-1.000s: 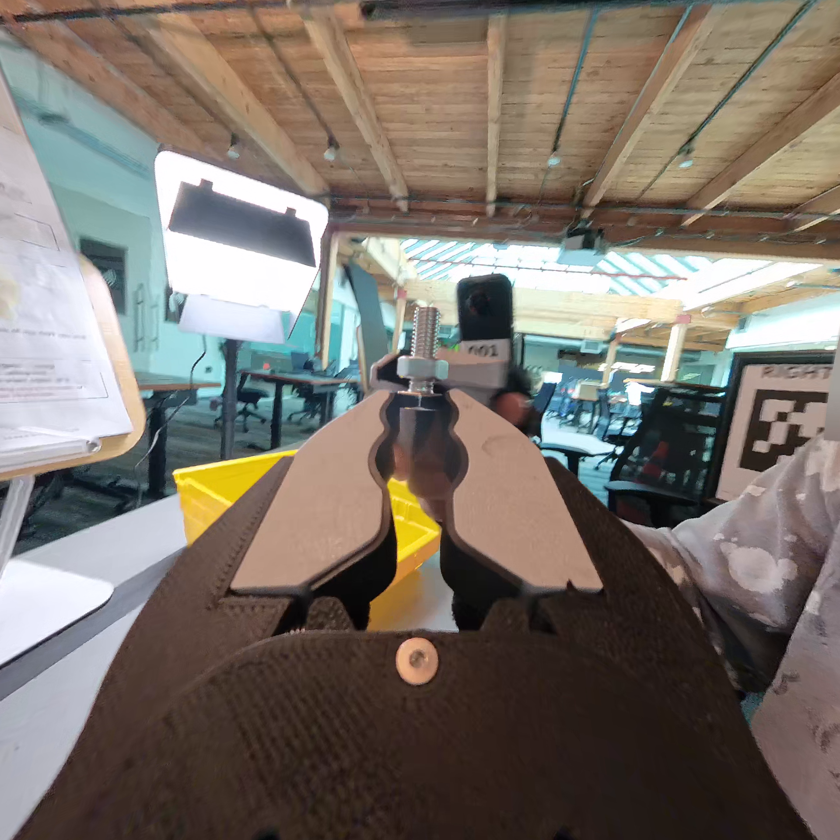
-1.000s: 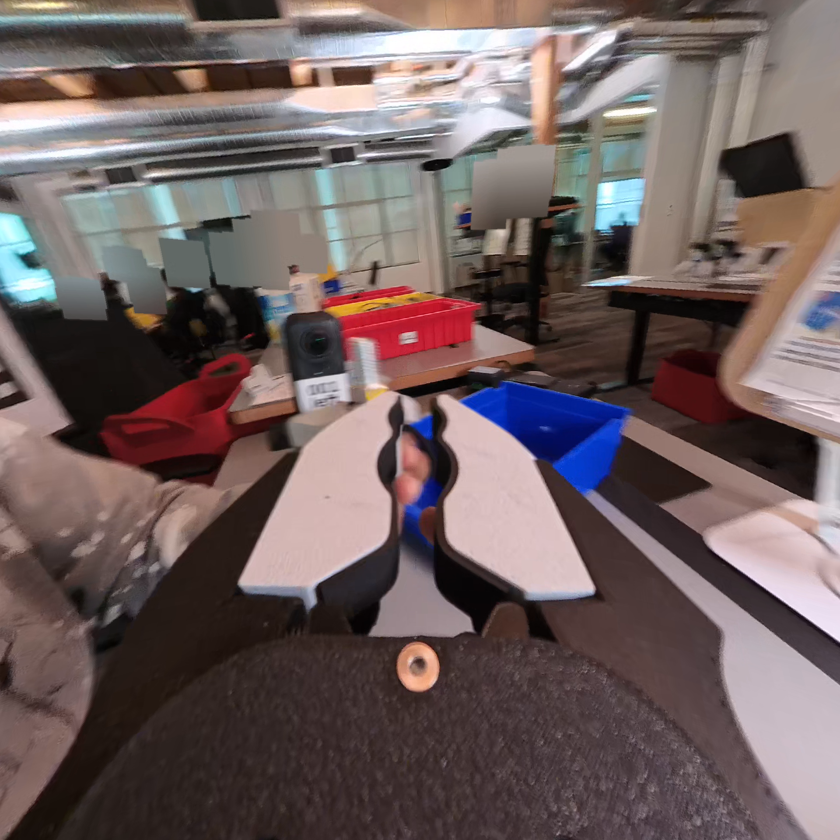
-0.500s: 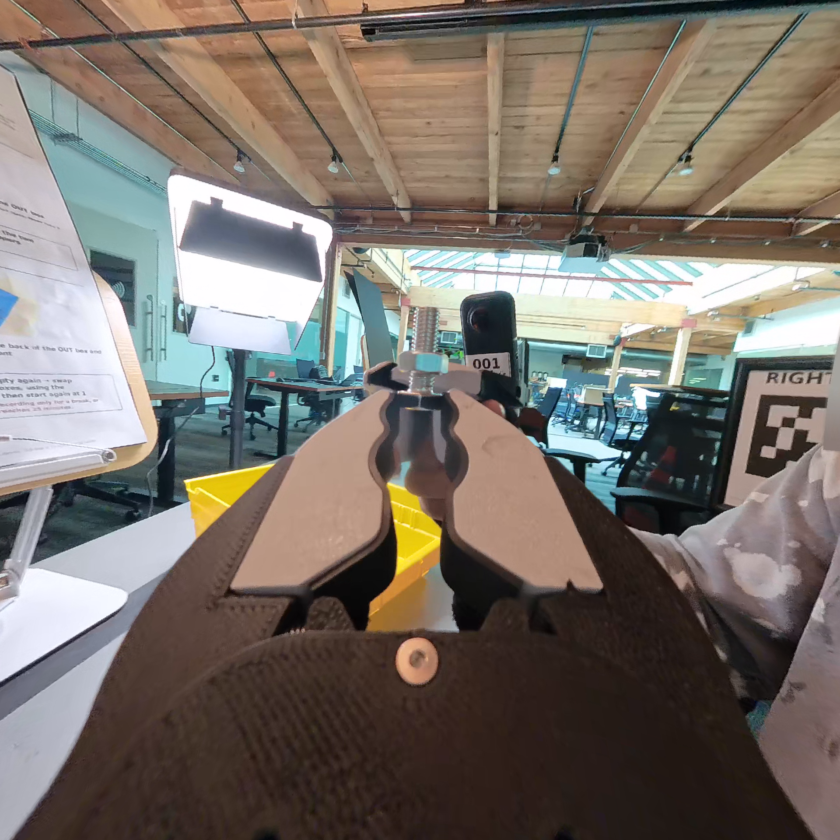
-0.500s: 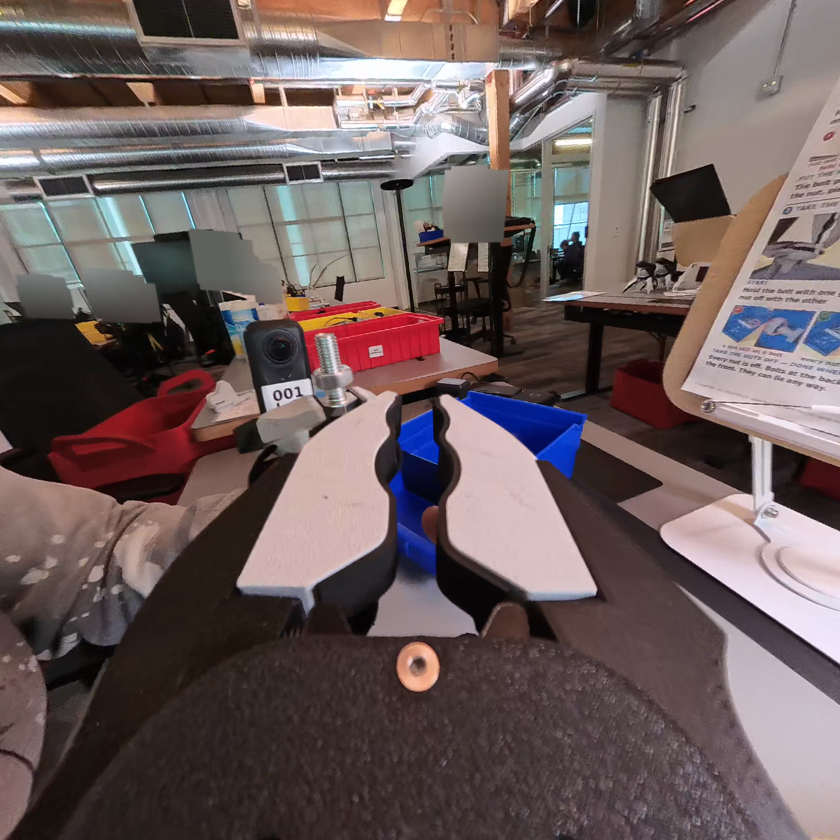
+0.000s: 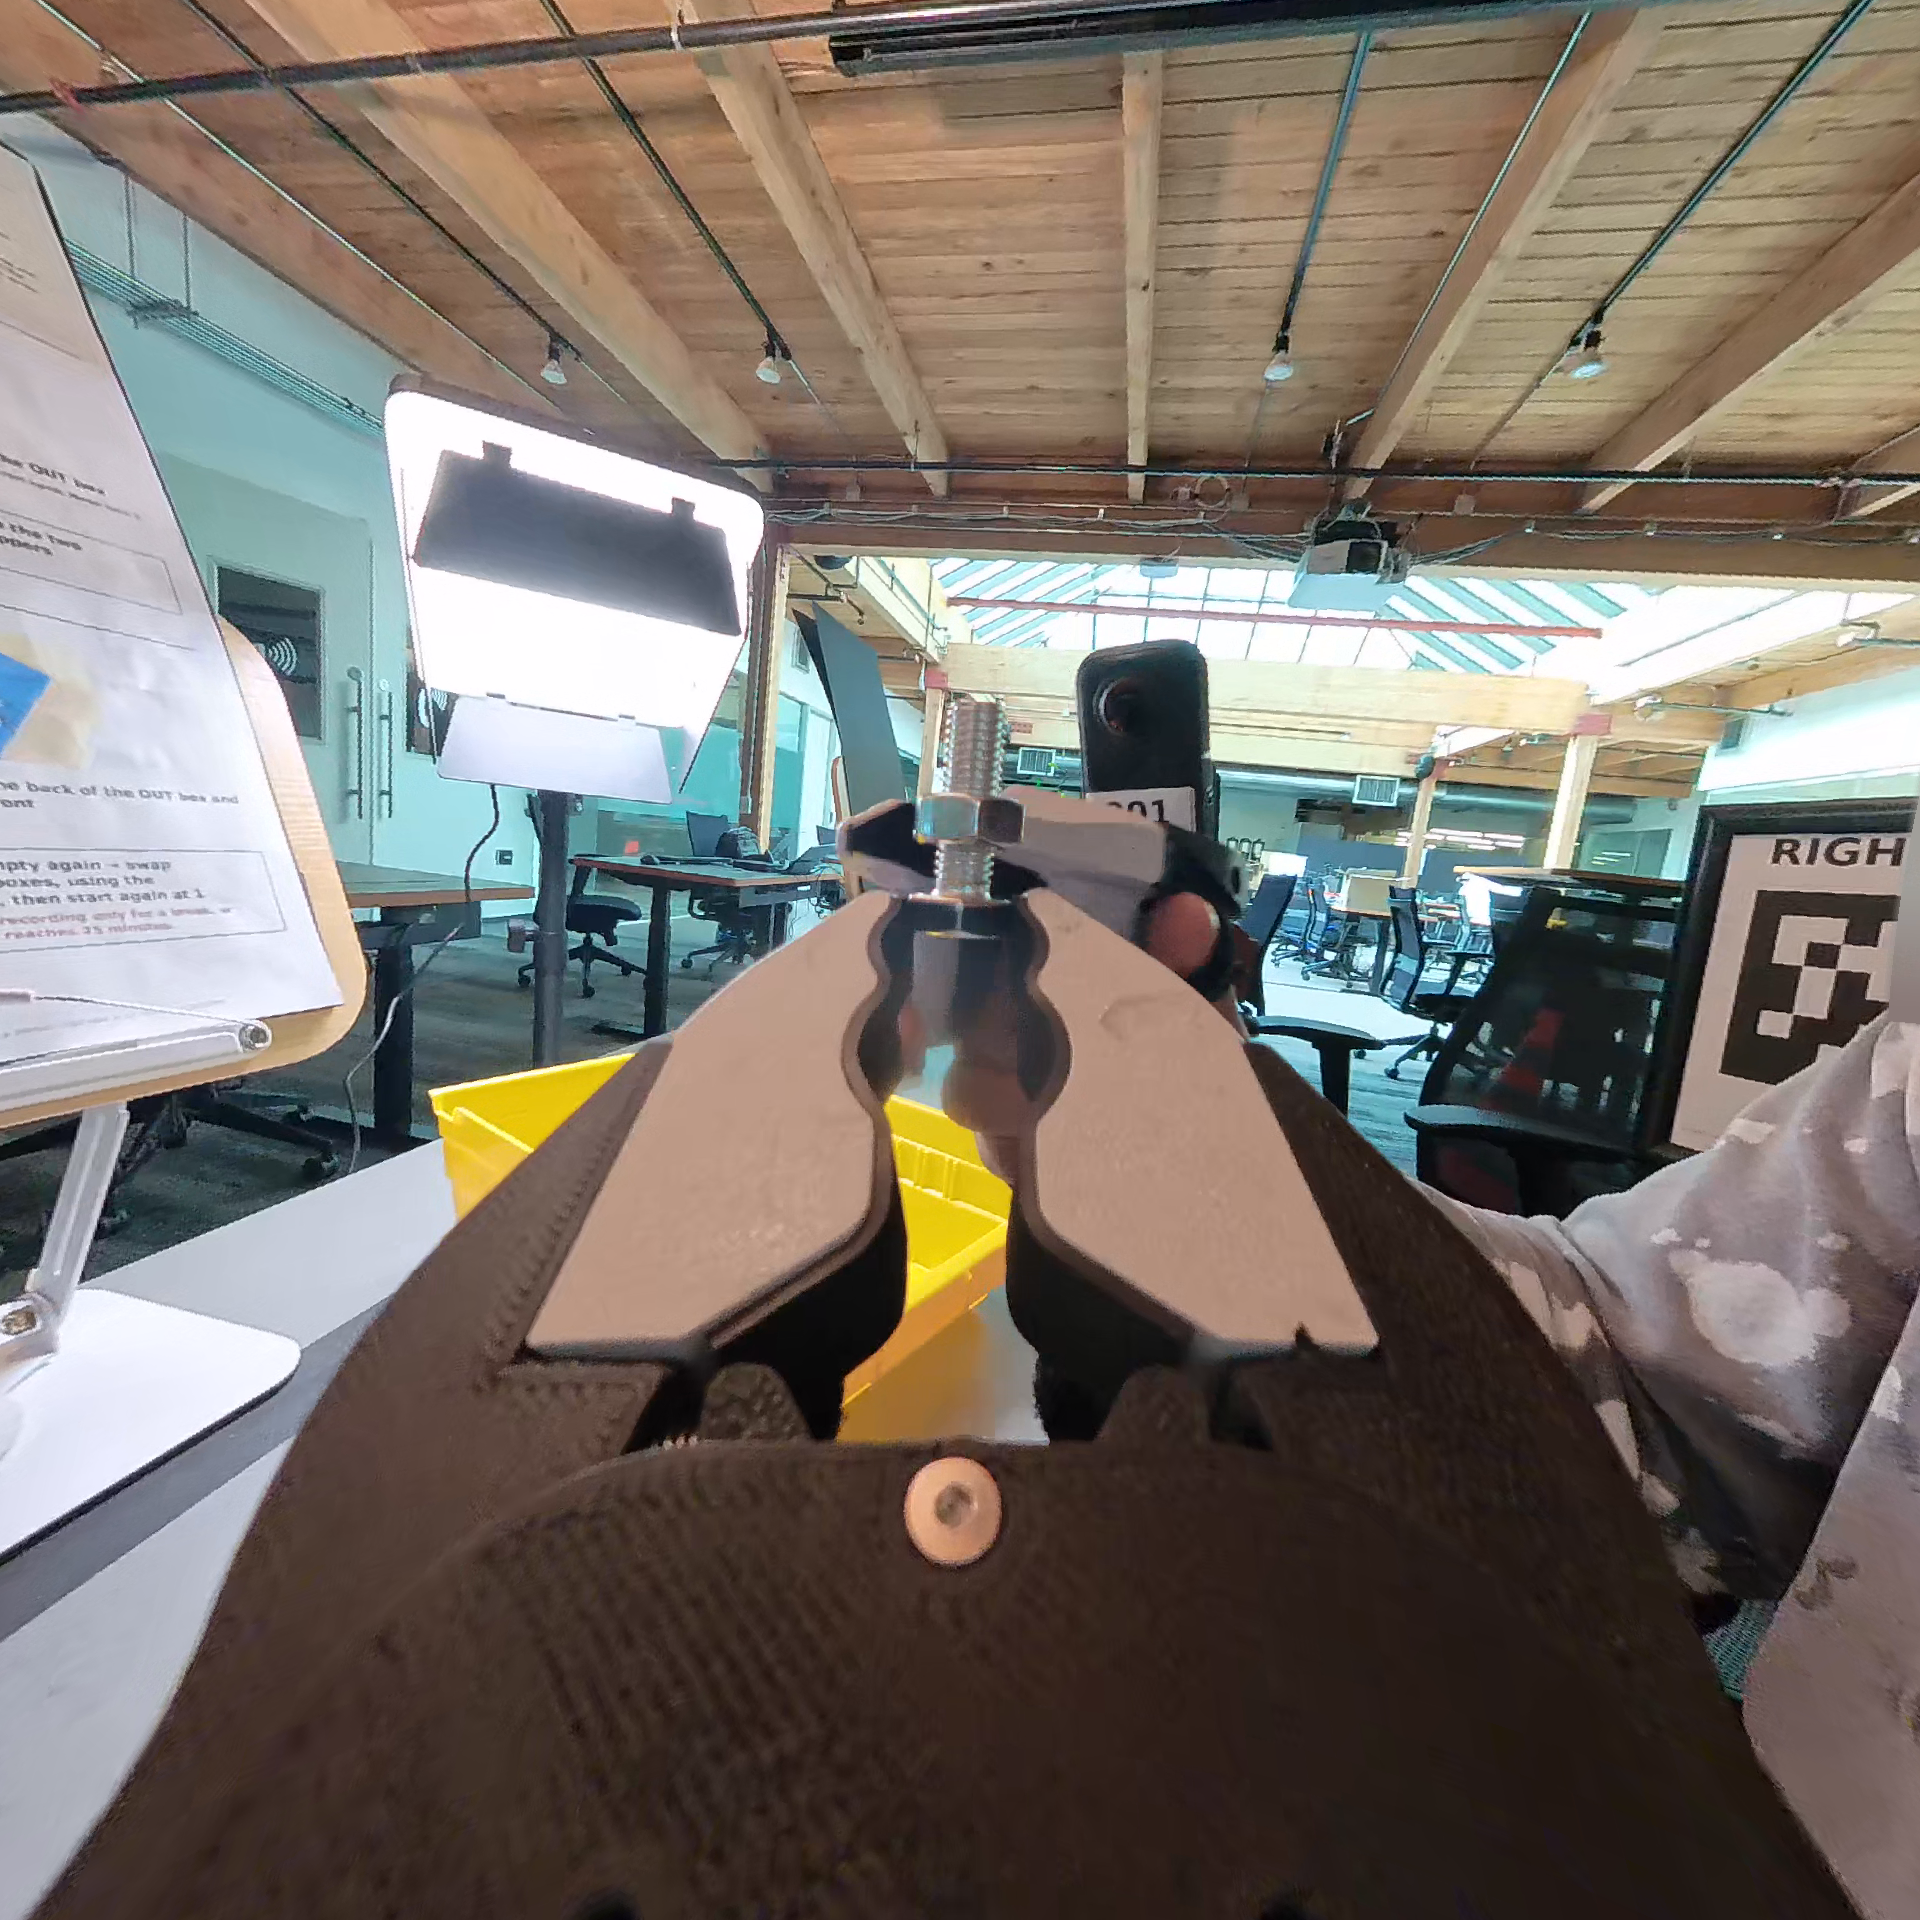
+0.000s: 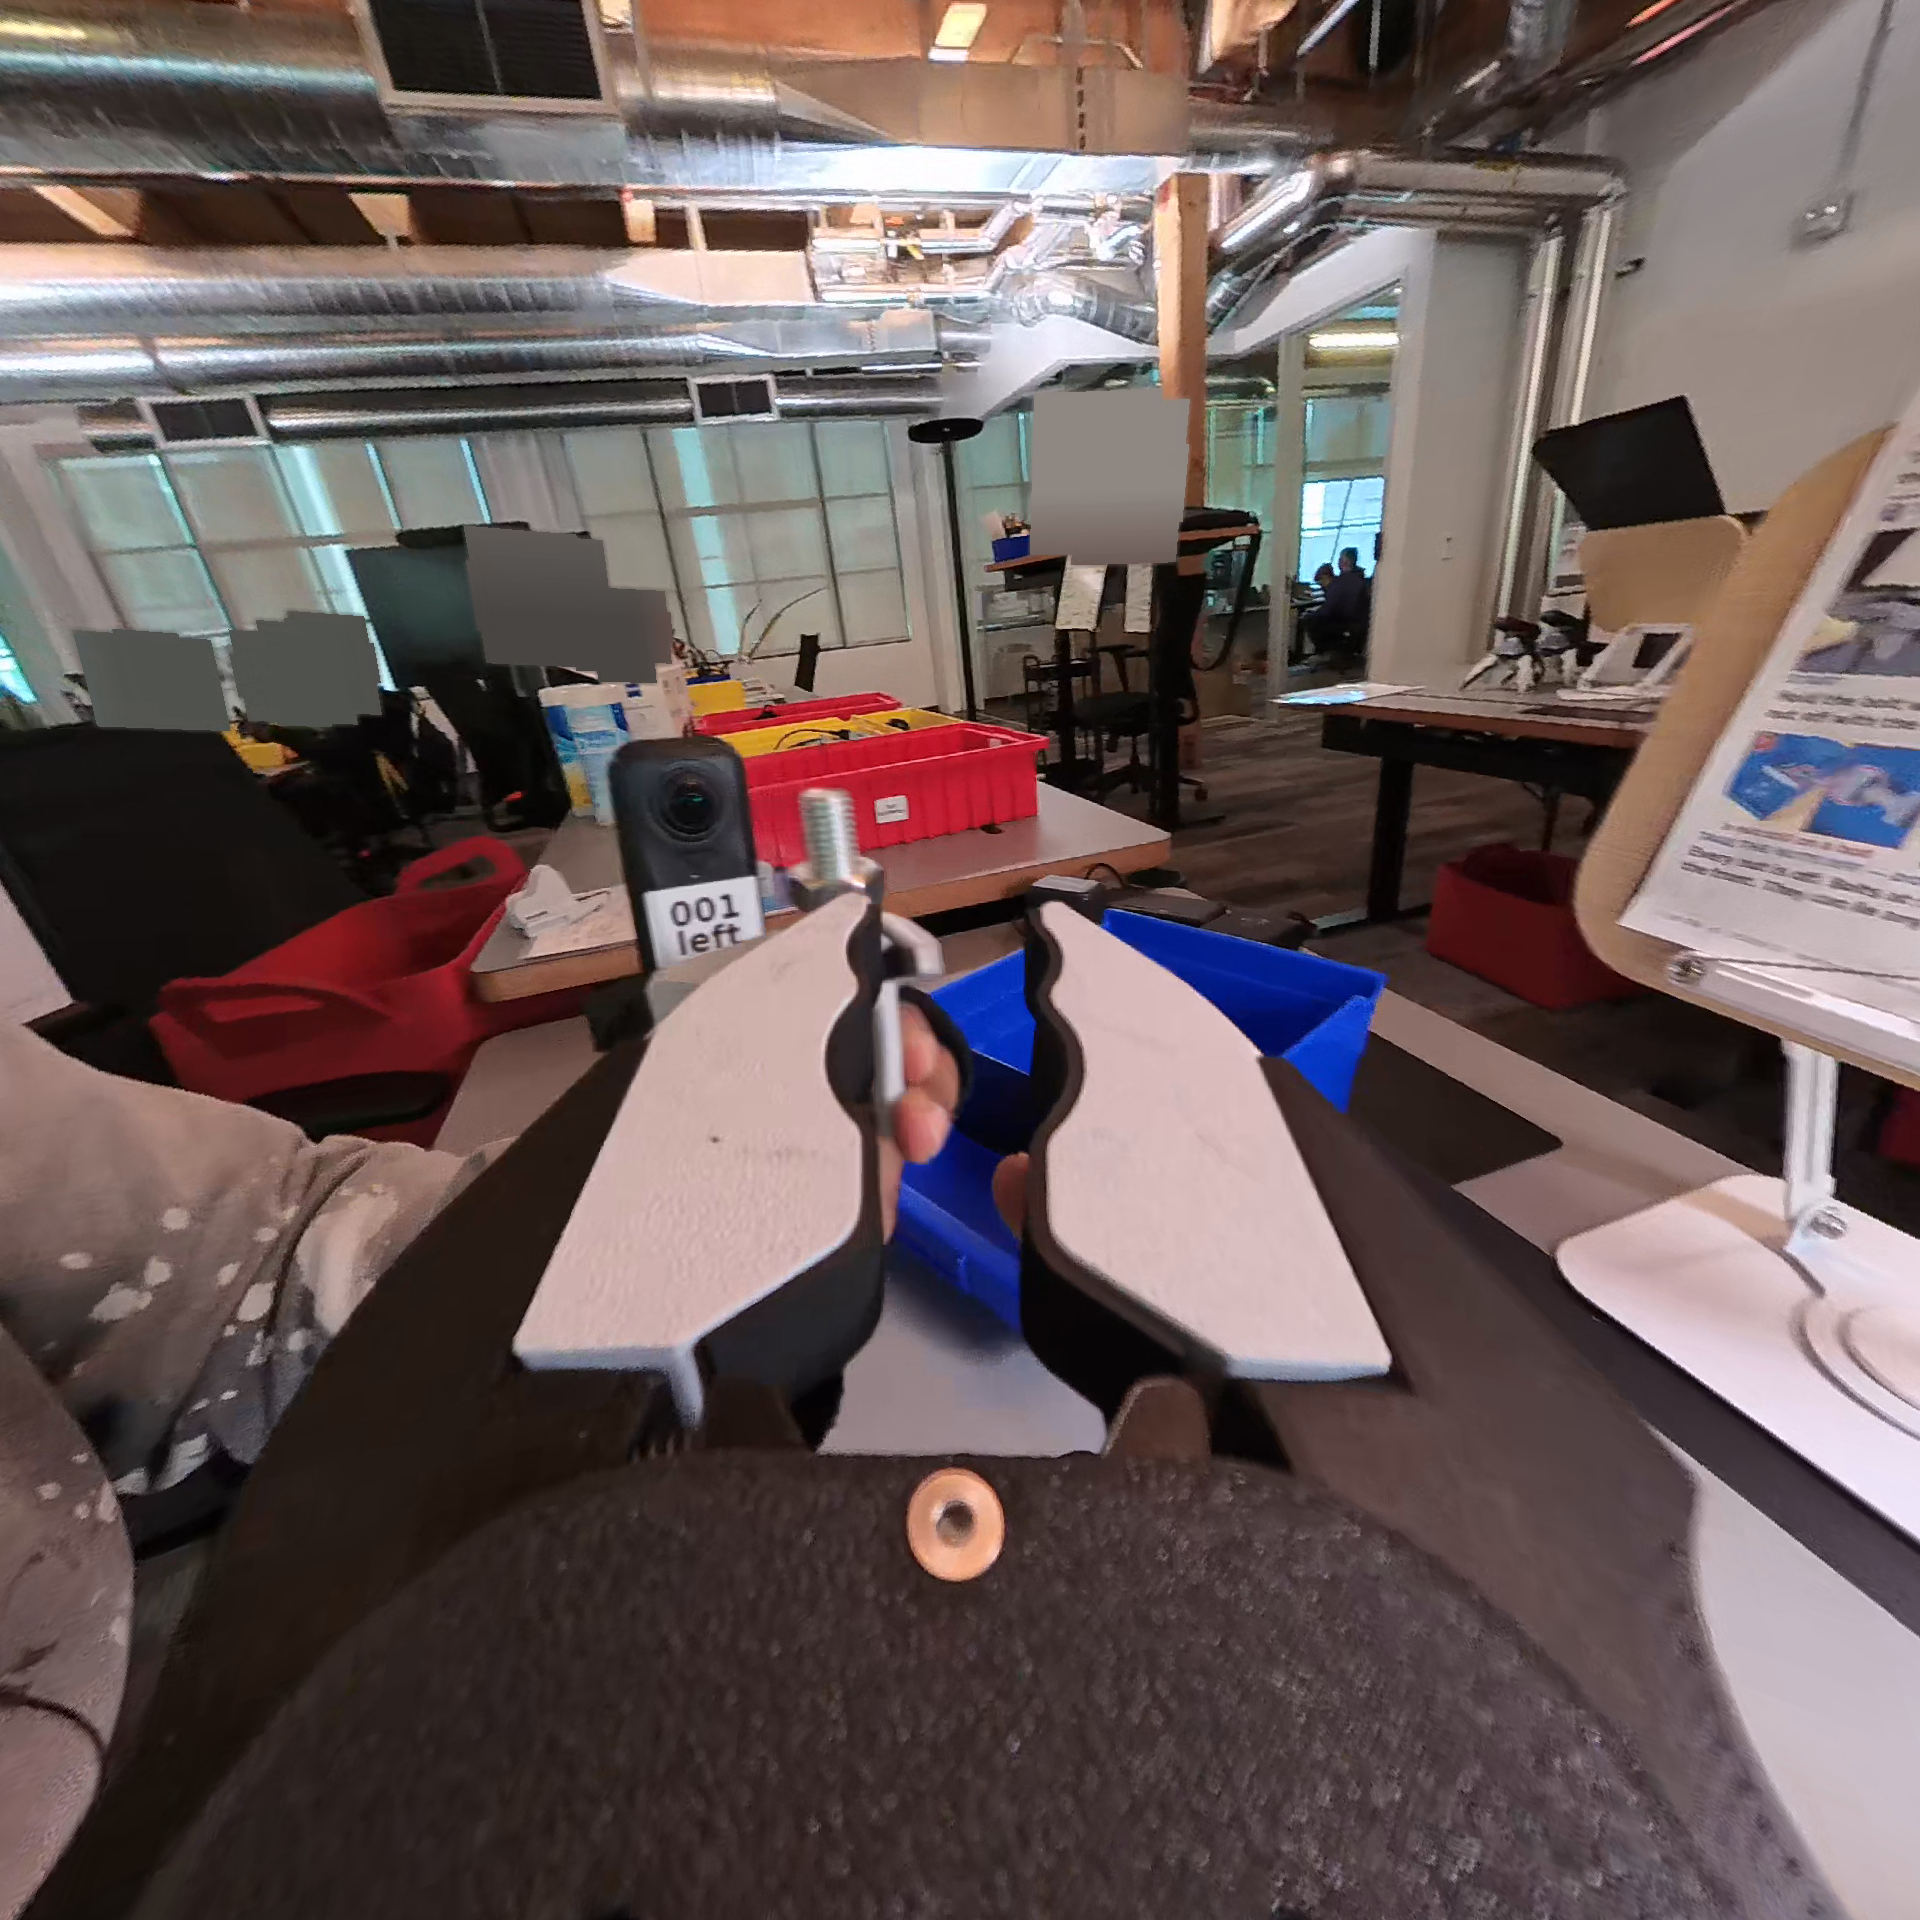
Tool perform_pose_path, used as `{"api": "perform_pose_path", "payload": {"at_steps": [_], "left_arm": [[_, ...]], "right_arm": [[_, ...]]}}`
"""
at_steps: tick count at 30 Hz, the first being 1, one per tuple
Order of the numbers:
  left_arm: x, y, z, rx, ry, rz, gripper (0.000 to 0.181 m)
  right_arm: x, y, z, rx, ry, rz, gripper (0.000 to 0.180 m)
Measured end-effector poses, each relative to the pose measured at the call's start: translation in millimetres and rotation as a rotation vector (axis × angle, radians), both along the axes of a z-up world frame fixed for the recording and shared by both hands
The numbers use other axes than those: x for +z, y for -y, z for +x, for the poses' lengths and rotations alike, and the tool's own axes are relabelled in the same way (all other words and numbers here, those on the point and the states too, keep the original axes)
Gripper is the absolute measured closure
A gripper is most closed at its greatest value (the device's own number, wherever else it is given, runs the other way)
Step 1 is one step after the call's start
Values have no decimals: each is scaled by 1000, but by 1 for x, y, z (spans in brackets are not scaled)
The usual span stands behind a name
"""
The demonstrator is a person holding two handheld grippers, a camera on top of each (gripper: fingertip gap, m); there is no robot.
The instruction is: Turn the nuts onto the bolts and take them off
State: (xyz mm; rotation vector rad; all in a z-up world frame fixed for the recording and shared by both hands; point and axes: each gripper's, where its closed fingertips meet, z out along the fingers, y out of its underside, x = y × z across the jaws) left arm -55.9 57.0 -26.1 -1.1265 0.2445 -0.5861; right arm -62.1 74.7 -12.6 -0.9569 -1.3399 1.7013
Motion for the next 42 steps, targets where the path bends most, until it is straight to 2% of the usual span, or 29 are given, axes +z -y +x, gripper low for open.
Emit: {"api": "perform_pose_path", "payload": {"at_steps": [3,6,8,10,14,18,19,21,23,27,31,33,34,39,42], "left_arm": [[-4,-3,3,-1,-7,-14,162],[-4,-3,3,4,-4,-19,162],[0,1,-1,-7,19,8,162],[1,1,-2,10,2,5,162],[-3,-2,1,13,-3,-9,162],[-3,-3,3,14,-4,-11,162],[-1,-1,2,8,4,0,162],[2,1,-1,11,4,10,162],[2,1,-2,20,1,5,162],[-5,-4,-1,23,5,-18,162],[-5,-4,2,23,1,-25,163],[-1,0,-3,1,31,0,162],[0,0,-5,6,35,-3,162],[-4,-3,-1,15,13,-17,162],[-6,-5,3,10,6,-22,162]], "right_arm": [[-3,20,-2,40,9,31,147],[-4,16,-4,40,15,23,147],[-3,-2,-5,-38,16,-13,167],[-1,-7,-2,-46,-1,-7,162],[2,15,0,21,-9,10,147],[-1,14,-4,11,2,4,144],[0,4,-4,-17,9,-24,160],[1,-17,-3,-94,-13,-45,166],[1,-17,-2,-83,-4,-35,157],[0,14,-3,4,3,4,142],[-4,12,-7,-6,14,-2,141],[-2,-3,-7,-60,15,-44,164],[-2,-11,-7,-94,2,-41,165],[1,9,-4,-14,-2,-26,148],[0,15,-6,-15,-2,-10,145]]}}
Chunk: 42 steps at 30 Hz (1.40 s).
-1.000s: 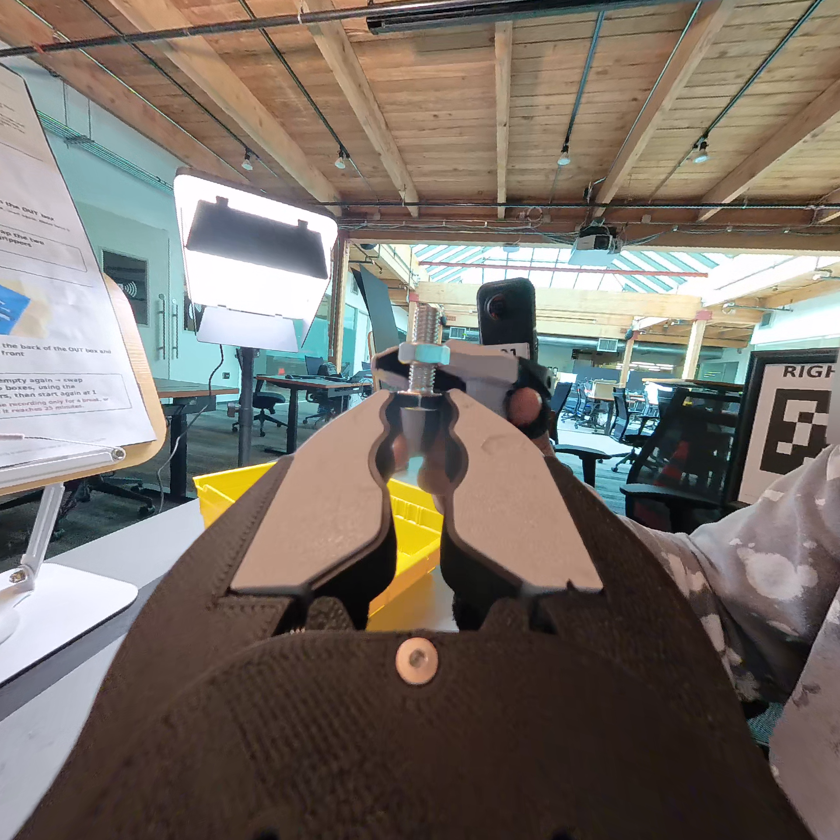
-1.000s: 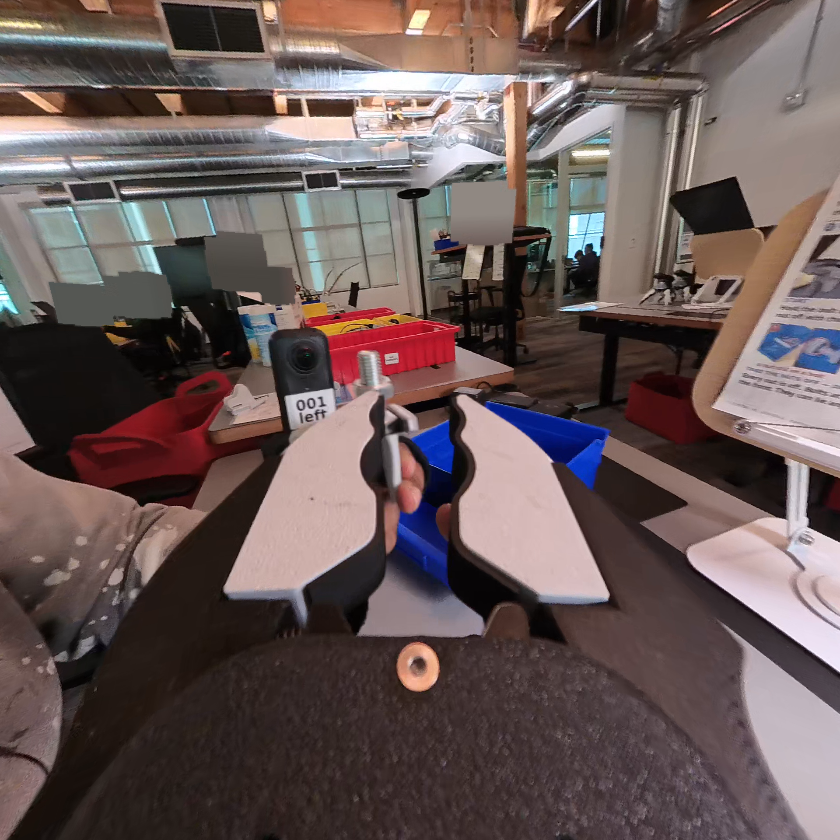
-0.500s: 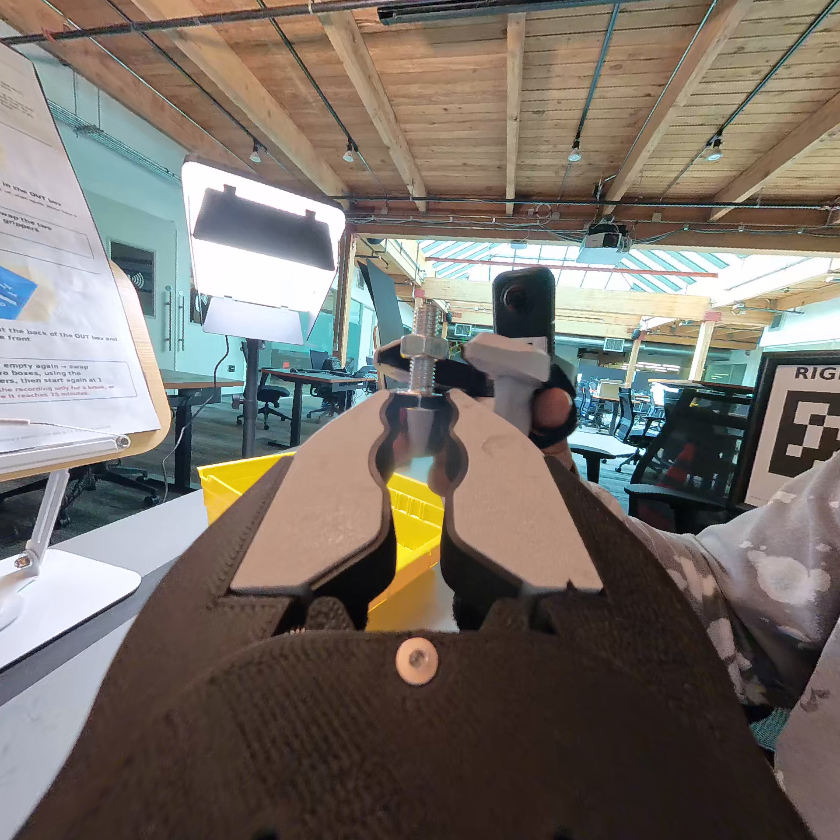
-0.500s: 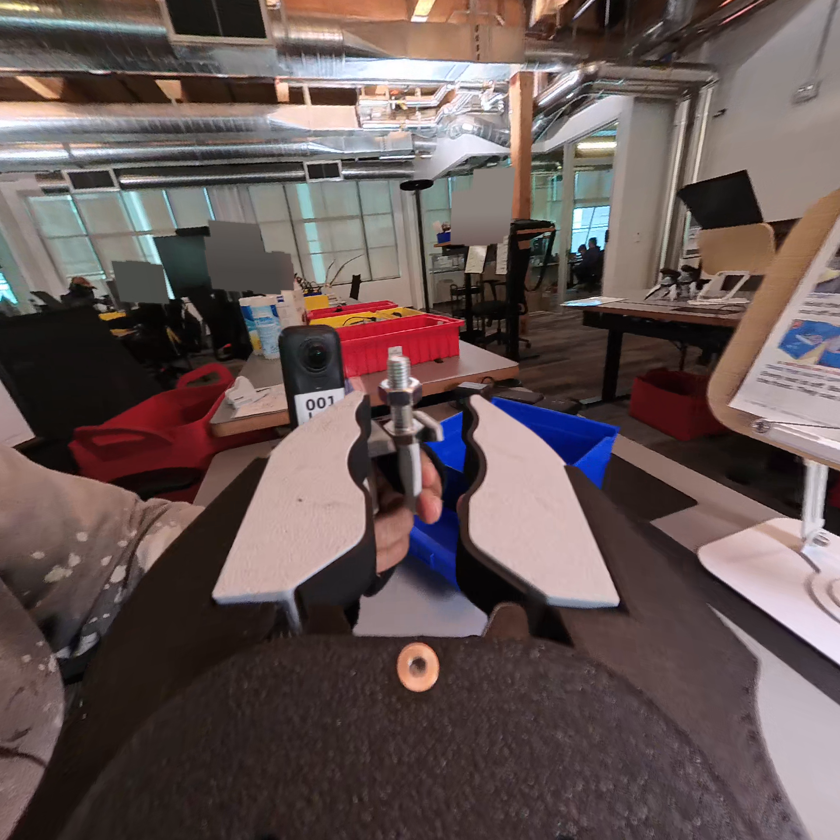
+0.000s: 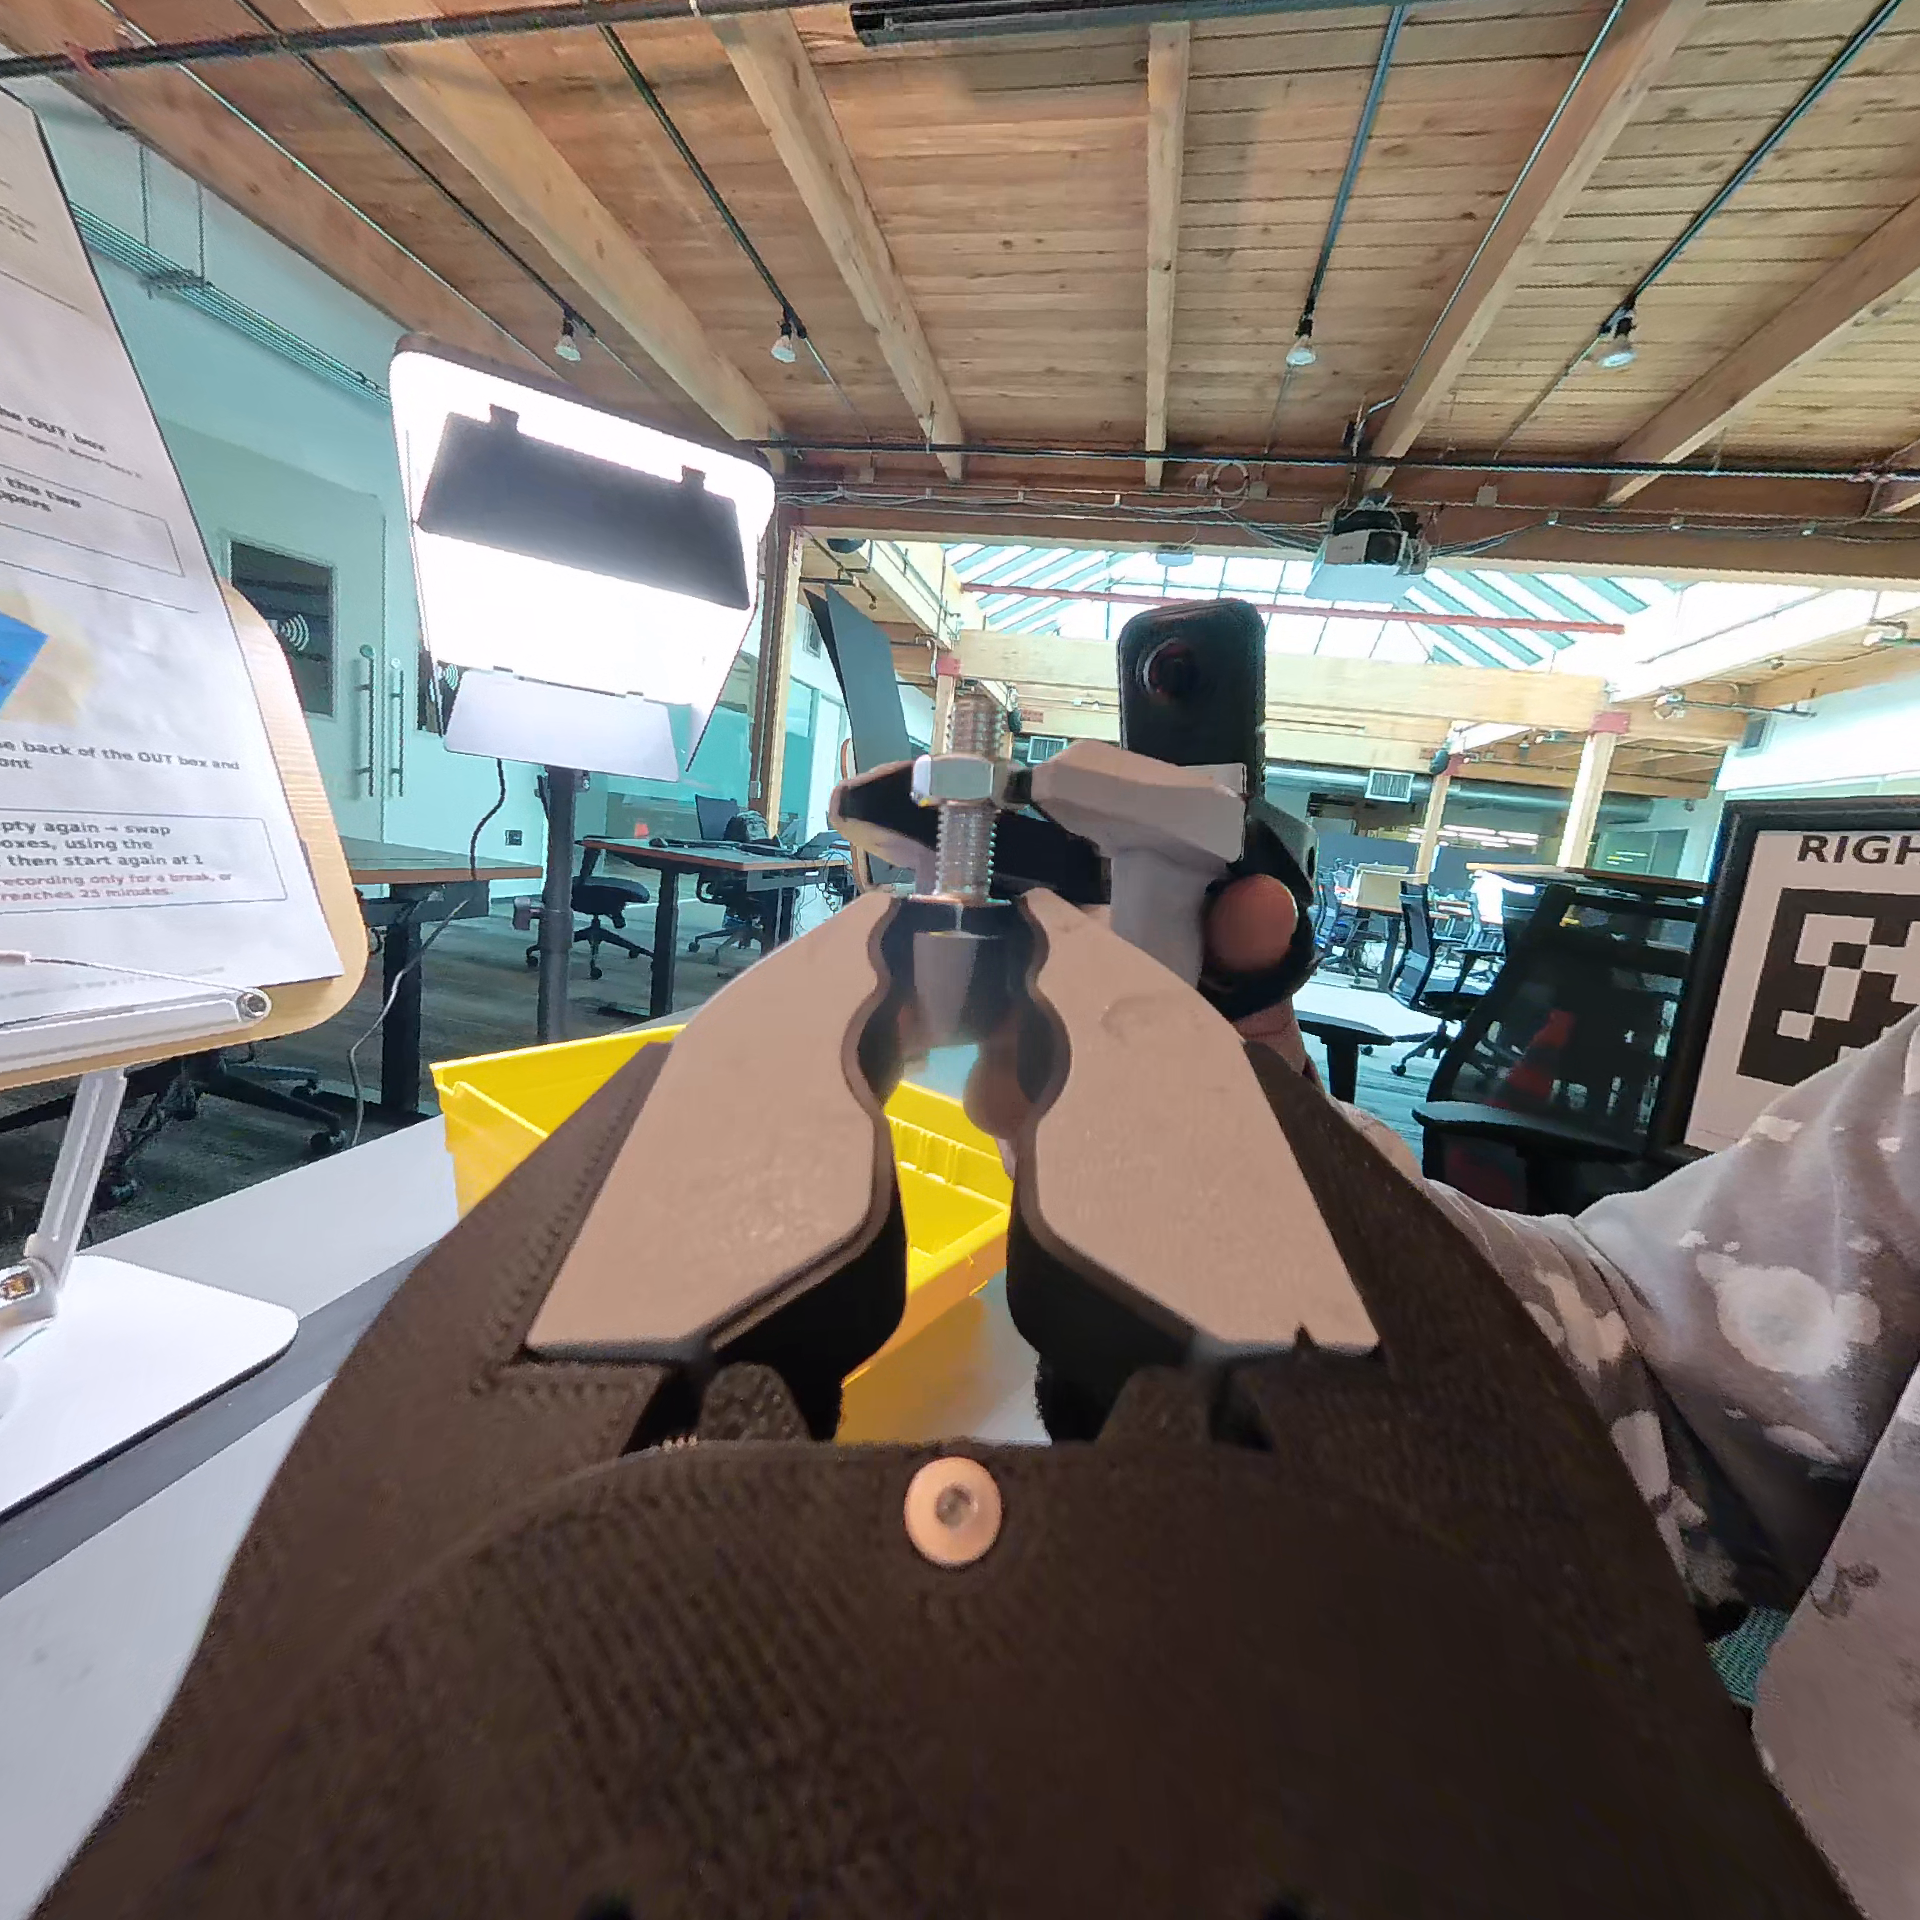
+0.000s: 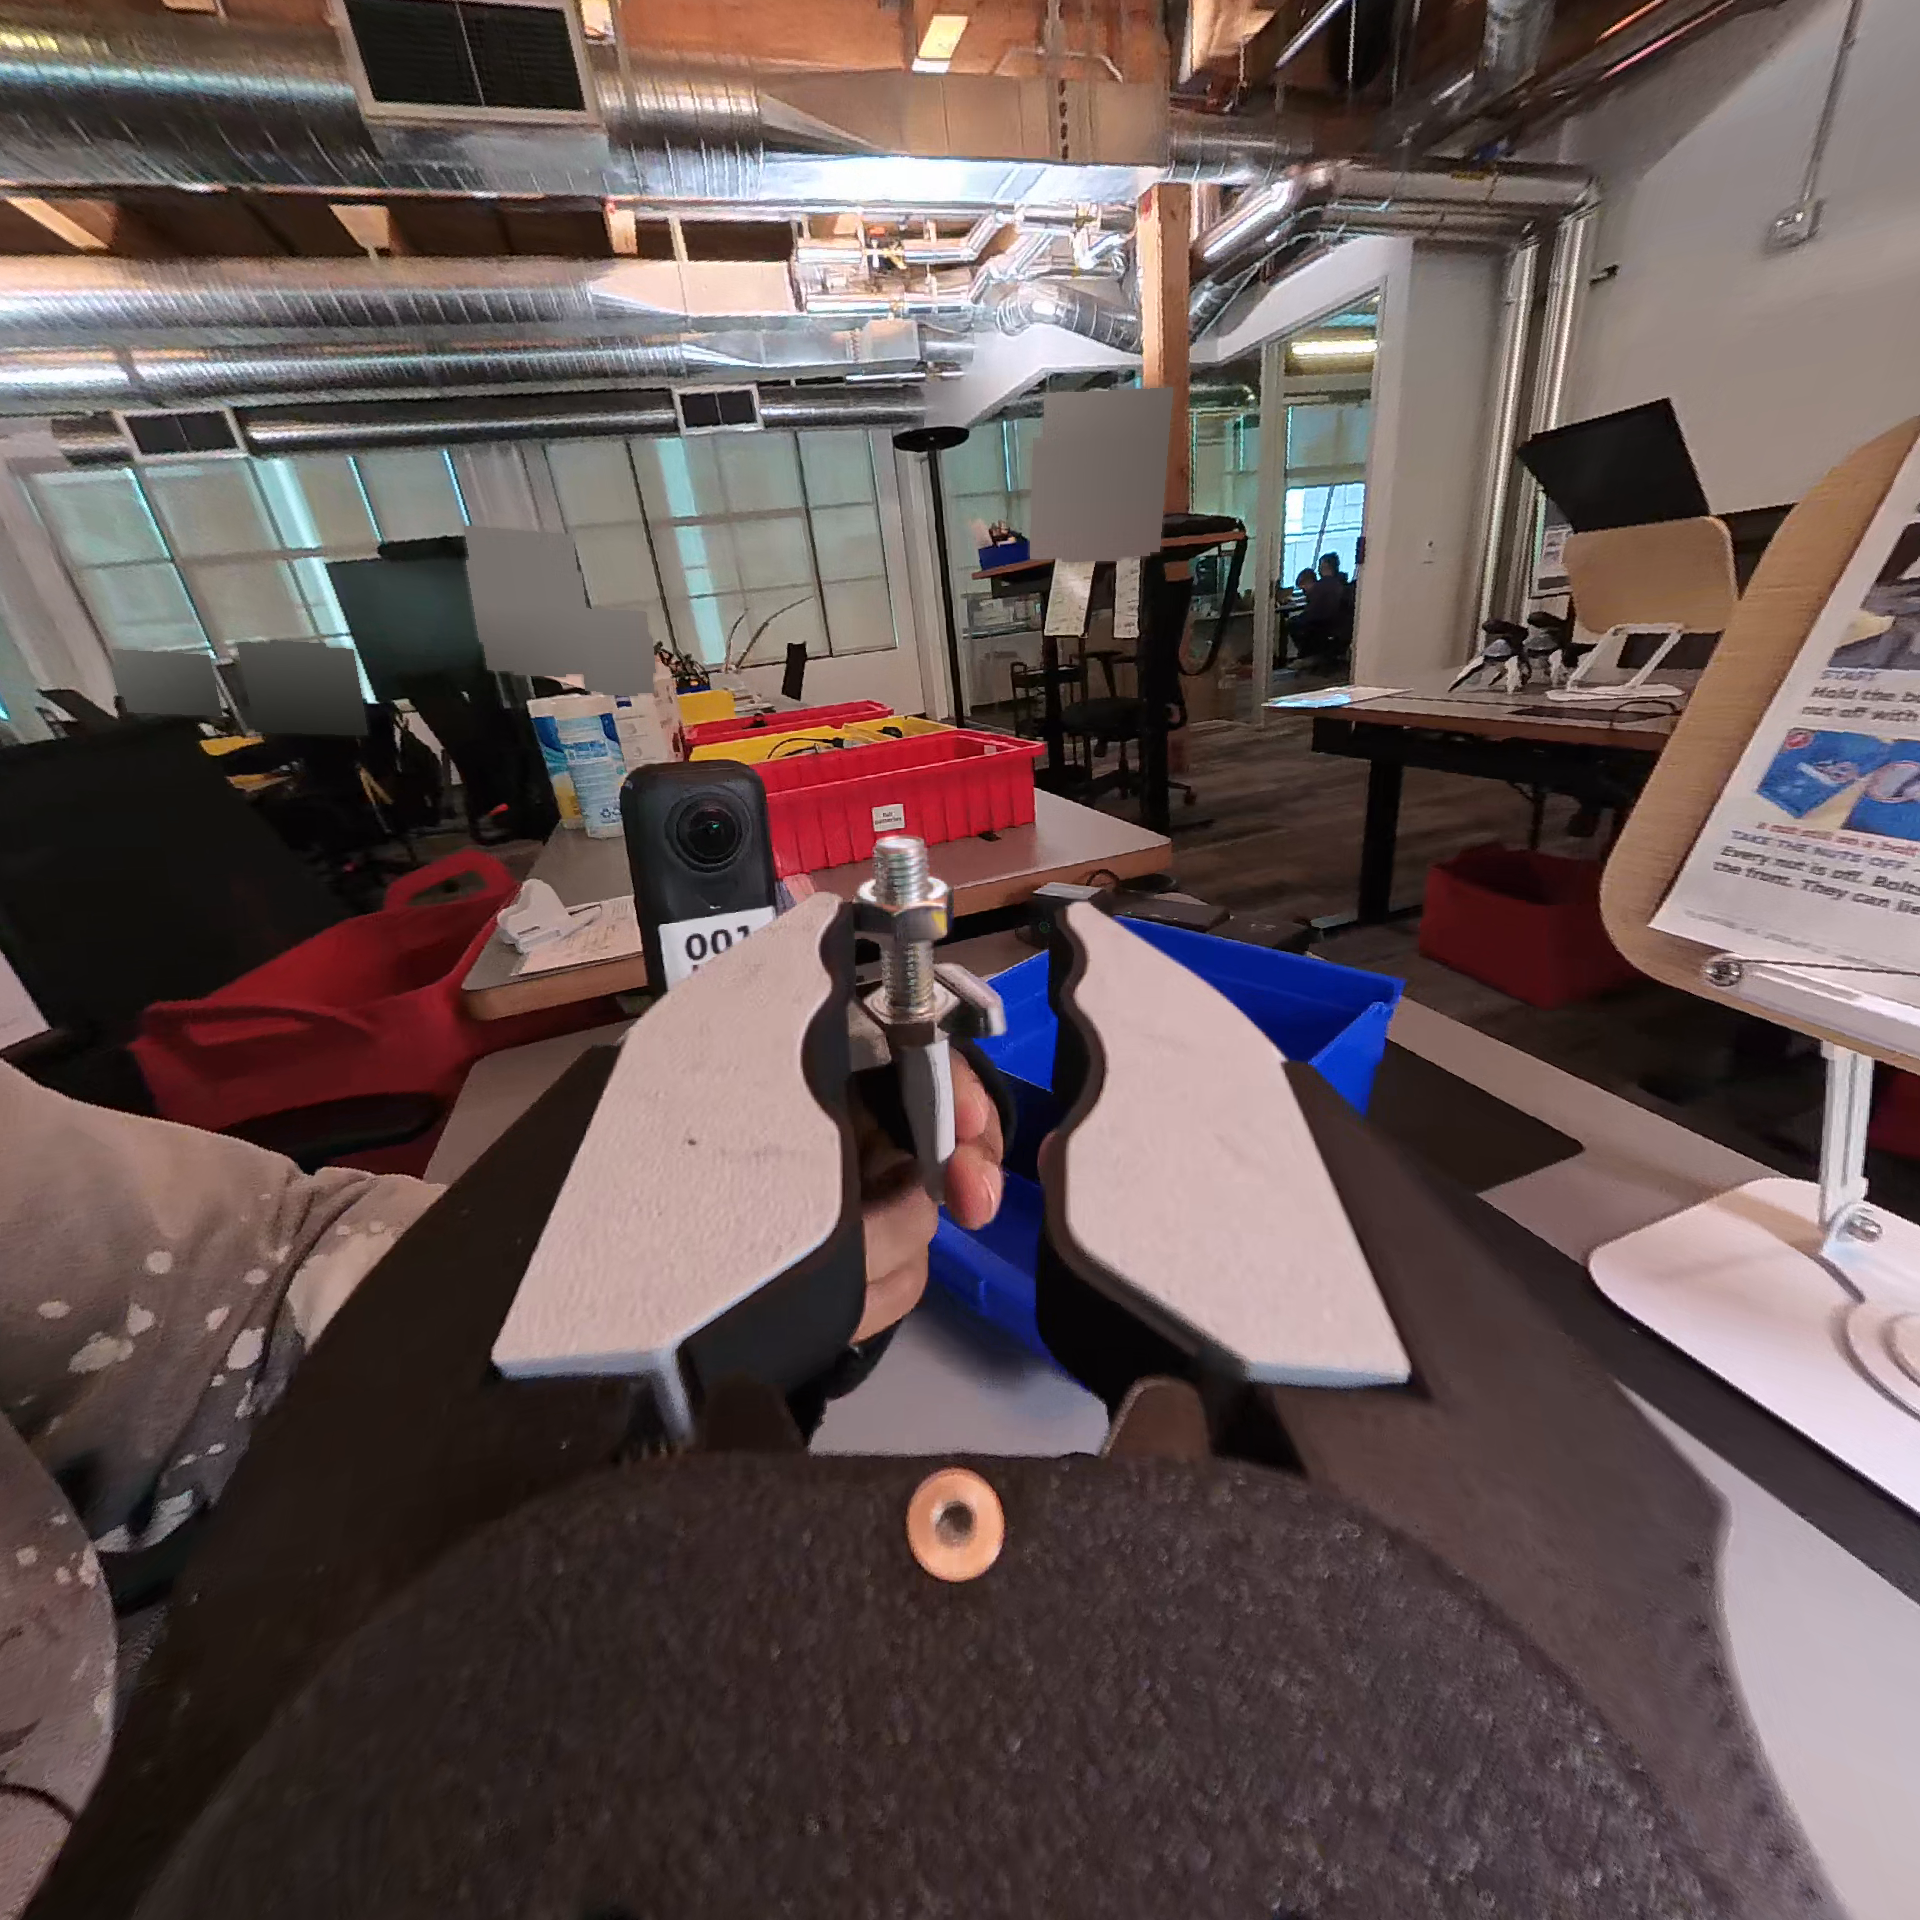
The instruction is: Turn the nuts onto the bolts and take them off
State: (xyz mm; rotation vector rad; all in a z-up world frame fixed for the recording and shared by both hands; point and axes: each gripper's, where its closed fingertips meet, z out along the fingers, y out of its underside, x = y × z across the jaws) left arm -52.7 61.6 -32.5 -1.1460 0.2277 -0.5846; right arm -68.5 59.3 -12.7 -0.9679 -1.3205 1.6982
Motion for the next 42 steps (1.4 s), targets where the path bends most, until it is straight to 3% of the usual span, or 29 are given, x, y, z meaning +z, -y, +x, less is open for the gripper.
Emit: {"api": "perform_pose_path", "payload": {"at_steps": [1,3,4,11,14,15,18,23,25,27,28,35,38,39,42], "left_arm": [[0,0,-1,4,7,-2,163],[5,5,-4,-17,22,24,163],[6,5,-6,0,13,24,162],[0,0,-2,8,-5,2,162],[1,1,-3,15,4,1,162],[4,4,-4,5,11,24,163],[7,5,-5,27,-10,33,162],[2,1,-4,24,0,16,162],[3,2,-3,27,0,17,163],[6,5,-5,9,18,38,162],[8,6,-7,18,19,37,162],[2,1,-4,33,1,18,162],[3,1,-4,33,11,15,162],[5,4,-6,20,22,34,163],[8,5,-9,43,13,37,163]], "right_arm": [[0,-3,0,-3,-1,-7,145],[2,-24,0,-84,1,-48,168],[3,-31,1,-107,-9,-49,168],[4,2,3,10,-3,-9,145],[3,-6,1,-9,3,-21,149],[2,-18,0,-65,14,-46,168],[5,-31,3,-94,-1,-54,160],[5,1,2,-4,-1,-9,145],[3,-2,0,-23,1,-7,145],[4,-19,-1,-79,8,-56,169],[4,-27,0,-107,-1,-65,170],[7,2,2,-14,-6,-22,146],[6,-5,0,-37,1,-30,149],[6,-17,0,-88,9,-56,167],[9,-26,4,-99,-7,-64,157]]}}
